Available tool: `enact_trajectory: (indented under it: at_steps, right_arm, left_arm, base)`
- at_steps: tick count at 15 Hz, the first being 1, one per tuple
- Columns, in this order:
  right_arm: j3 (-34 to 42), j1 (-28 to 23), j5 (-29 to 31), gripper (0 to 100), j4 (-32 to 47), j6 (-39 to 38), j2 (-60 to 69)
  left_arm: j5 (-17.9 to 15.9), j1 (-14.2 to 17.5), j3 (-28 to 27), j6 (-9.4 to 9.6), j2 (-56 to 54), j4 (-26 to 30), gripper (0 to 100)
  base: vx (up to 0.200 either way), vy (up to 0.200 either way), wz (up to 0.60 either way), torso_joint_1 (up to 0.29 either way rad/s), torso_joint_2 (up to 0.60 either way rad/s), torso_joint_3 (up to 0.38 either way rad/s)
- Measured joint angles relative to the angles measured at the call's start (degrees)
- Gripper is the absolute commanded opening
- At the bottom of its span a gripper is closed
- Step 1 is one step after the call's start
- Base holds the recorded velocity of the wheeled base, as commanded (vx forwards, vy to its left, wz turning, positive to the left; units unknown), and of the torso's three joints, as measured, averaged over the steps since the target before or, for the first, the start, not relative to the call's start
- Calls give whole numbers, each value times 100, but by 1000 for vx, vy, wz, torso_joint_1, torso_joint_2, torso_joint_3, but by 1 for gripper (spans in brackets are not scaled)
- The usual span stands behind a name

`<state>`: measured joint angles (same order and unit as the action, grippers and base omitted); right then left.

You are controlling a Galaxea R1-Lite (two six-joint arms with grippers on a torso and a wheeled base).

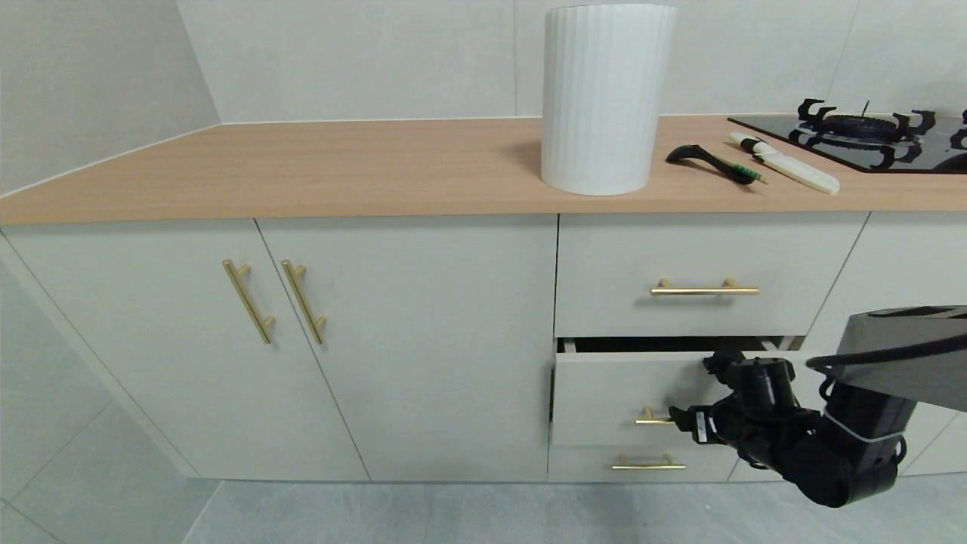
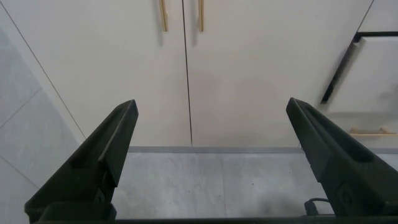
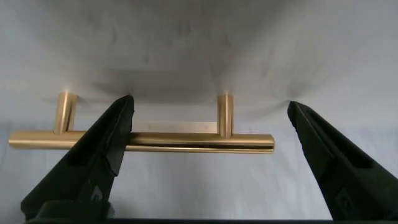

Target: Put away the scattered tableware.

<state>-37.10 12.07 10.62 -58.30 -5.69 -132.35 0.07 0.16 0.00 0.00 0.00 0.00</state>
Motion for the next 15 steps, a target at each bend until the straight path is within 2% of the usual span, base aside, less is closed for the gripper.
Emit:
enact_trajectory:
  at_steps: [5,7,11,15]
  right_arm:
    - [151,212,-450,100,2458,-16,2241]
    - [113,405,-518,100,2868,-55,2910]
    - [151,512,-461,100,2146,-84,3205]
    - [256,524,-123,100,895,-77,2562]
  left_arm:
    - [0,0,0,0,0,0,100]
    - [0,0,0,0,0,0,100]
    - [0,0,0,0,0,0,100]
    - [0,0,0,0,0,0,100]
  base:
    - [0,0,0,0,0,0]
    - [0,0,0,0,0,0]
    - [0,0,0,0,0,0]
    - [0,0,0,0,0,0]
